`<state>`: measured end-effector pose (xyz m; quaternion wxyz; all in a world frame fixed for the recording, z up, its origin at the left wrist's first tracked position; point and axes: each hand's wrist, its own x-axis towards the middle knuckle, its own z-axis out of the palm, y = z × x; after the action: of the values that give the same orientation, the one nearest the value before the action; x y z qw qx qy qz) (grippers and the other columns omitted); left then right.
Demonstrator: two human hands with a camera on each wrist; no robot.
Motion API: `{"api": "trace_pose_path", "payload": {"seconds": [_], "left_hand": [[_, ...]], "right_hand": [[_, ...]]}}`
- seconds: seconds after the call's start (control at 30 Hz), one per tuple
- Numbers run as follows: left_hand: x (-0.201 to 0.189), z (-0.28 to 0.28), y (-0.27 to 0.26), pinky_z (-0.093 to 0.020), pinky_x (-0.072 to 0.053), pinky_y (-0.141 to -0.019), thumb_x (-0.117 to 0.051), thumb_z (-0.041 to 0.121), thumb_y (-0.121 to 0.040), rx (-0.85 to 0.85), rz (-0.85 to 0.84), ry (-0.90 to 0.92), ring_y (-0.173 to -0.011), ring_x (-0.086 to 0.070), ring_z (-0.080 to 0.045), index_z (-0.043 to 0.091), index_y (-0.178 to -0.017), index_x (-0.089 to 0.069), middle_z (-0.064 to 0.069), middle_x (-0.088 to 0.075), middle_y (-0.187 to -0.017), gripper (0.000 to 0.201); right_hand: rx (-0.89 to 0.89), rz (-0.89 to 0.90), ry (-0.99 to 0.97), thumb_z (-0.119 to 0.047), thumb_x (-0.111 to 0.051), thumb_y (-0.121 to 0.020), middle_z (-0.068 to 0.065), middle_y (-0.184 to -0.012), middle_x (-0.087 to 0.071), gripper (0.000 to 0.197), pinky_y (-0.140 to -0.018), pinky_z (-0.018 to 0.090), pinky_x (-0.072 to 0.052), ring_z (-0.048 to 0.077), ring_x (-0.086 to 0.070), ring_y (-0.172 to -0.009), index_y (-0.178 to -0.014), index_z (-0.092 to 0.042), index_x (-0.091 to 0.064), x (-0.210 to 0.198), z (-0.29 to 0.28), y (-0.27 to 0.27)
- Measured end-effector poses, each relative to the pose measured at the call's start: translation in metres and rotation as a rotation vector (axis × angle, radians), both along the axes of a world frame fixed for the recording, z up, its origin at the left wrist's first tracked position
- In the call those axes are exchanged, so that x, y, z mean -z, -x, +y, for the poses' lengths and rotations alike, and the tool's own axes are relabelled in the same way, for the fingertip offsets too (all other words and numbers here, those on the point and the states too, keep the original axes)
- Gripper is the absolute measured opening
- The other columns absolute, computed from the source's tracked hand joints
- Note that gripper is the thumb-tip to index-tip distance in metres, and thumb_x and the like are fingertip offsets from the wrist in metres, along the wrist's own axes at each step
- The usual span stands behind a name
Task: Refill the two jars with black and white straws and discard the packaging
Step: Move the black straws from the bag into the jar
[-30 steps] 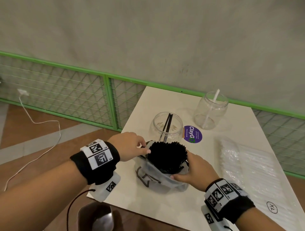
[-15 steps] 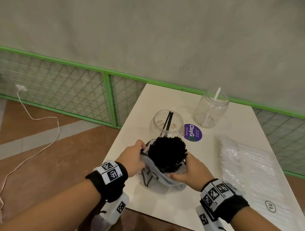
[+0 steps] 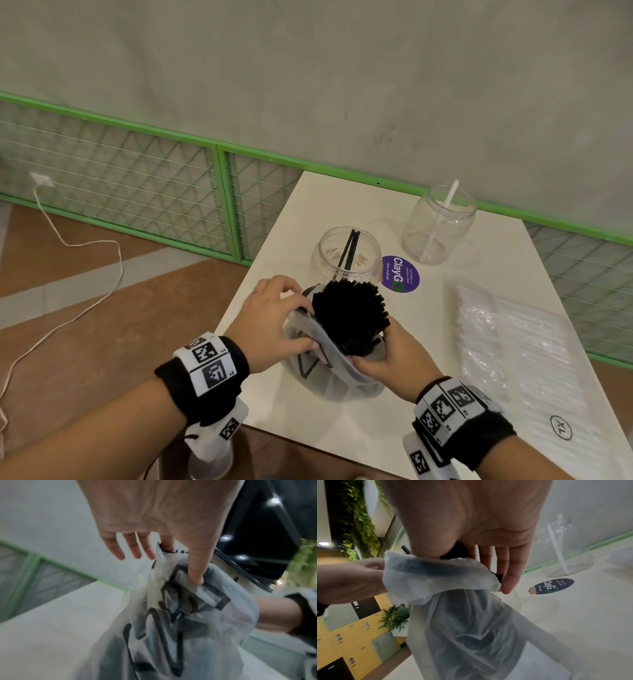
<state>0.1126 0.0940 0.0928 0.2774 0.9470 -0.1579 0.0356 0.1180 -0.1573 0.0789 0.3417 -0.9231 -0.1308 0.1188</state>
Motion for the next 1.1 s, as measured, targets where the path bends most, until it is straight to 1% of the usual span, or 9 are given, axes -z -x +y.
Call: {"api": "trace_pose_path", "payload": {"seconds": [0.2, 0.43, 0.5, 0.57, 0.63, 0.73, 0.87, 1.0, 1.1], "left_hand": [[-0.01, -0.001, -0.004, -0.029, -0.031, -0.075, -0.051, 0.048, -0.07, 0.051, -0.293, -0.127, -0.083, -0.044, -0.011, 0.029, -0.077, -0.059, 0.012, -0.054, -0.084, 0.022], [0.007, -0.007, 0.001, -0.028, -0.04, -0.061, -0.048, 0.029, -0.07, 0.075, -0.263, -0.151, -0.066, -0.052, -0.017, 0.027, -0.077, -0.048, 0.01, -0.055, -0.071, 0.007], [0.016, -0.007, 0.005, -0.029, -0.043, -0.069, -0.047, 0.024, -0.071, 0.1, -0.202, -0.102, -0.074, -0.054, -0.015, 0.027, -0.086, -0.048, 0.008, -0.061, -0.08, 0.015], [0.024, -0.006, 0.009, -0.03, -0.046, -0.089, -0.047, 0.023, -0.074, 0.157, -0.138, -0.067, -0.089, -0.059, -0.013, 0.024, -0.097, -0.056, 0.006, -0.066, -0.096, 0.025], [0.029, -0.005, 0.013, -0.032, -0.035, -0.108, -0.049, 0.031, -0.079, 0.204, -0.088, -0.04, -0.111, -0.056, -0.01, 0.021, -0.108, -0.062, 0.005, -0.064, -0.116, 0.033], [0.027, -0.004, 0.017, -0.03, -0.018, -0.115, -0.044, 0.044, -0.085, 0.226, -0.016, 0.034, -0.13, -0.04, -0.004, 0.021, -0.113, -0.065, 0.008, -0.054, -0.134, 0.042], [0.025, -0.006, 0.014, -0.025, -0.024, -0.108, -0.042, 0.042, -0.085, 0.181, -0.064, 0.029, -0.118, -0.045, -0.005, 0.023, -0.092, -0.072, 0.005, -0.063, -0.121, 0.036], [0.024, -0.014, 0.014, -0.019, -0.035, -0.081, -0.051, 0.038, -0.073, 0.053, -0.107, -0.008, -0.084, -0.06, -0.018, 0.023, -0.072, -0.07, 0.009, -0.066, -0.091, 0.024], [0.026, -0.021, 0.017, -0.026, -0.045, -0.079, -0.047, 0.04, -0.07, 0.035, -0.073, -0.016, -0.084, -0.06, -0.02, 0.022, -0.07, -0.07, 0.008, -0.066, -0.091, 0.028]], "right_hand": [[-0.011, 0.007, -0.019, -0.065, -0.064, -0.064, -0.02, -0.123, -0.052, 0.076, -0.091, 0.024, -0.046, 0.003, -0.052, -0.11, -0.131, -0.039, -0.039, 0.001, -0.001, -0.002], [0.006, 0.022, -0.153, -0.06, -0.062, -0.069, -0.022, -0.122, -0.054, 0.059, -0.099, 0.031, -0.045, -0.001, -0.051, -0.115, -0.123, -0.051, -0.04, -0.004, -0.006, 0.0], [0.013, 0.024, -0.214, -0.064, -0.061, -0.069, -0.026, -0.124, -0.051, 0.055, -0.098, 0.021, -0.041, -0.006, -0.047, -0.118, -0.118, -0.06, -0.036, -0.009, -0.003, 0.004], [0.001, 0.032, -0.256, -0.064, -0.066, -0.069, -0.029, -0.127, -0.049, 0.063, -0.098, 0.016, -0.038, -0.009, -0.045, -0.121, -0.123, -0.059, -0.034, -0.01, 0.001, 0.007], [-0.013, 0.025, -0.272, -0.06, -0.072, -0.07, -0.026, -0.13, -0.049, 0.074, -0.101, 0.02, -0.038, -0.006, -0.045, -0.123, -0.132, -0.05, -0.034, -0.006, 0.003, 0.008], [-0.012, 0.051, -0.307, -0.048, -0.08, -0.07, -0.03, -0.126, -0.05, 0.073, -0.096, 0.012, -0.039, -0.01, -0.046, -0.12, -0.127, -0.054, -0.033, -0.005, 0.006, 0.01], [-0.014, 0.071, -0.318, -0.049, -0.081, -0.067, -0.028, -0.128, -0.049, 0.079, -0.099, 0.018, -0.04, -0.008, -0.046, -0.121, -0.13, -0.052, -0.033, -0.005, 0.008, 0.009], [-0.008, 0.059, -0.28, -0.059, -0.081, -0.061, -0.021, -0.135, -0.046, 0.094, -0.106, 0.027, -0.039, -0.004, -0.043, -0.125, -0.138, -0.042, -0.03, 0.001, 0.01, 0.009], [0.012, 0.027, -0.258, -0.065, -0.082, -0.053, -0.016, -0.134, -0.047, 0.103, -0.106, 0.033, -0.042, 0.001, -0.044, -0.125, -0.138, -0.039, -0.031, 0.006, 0.012, 0.011]]}}
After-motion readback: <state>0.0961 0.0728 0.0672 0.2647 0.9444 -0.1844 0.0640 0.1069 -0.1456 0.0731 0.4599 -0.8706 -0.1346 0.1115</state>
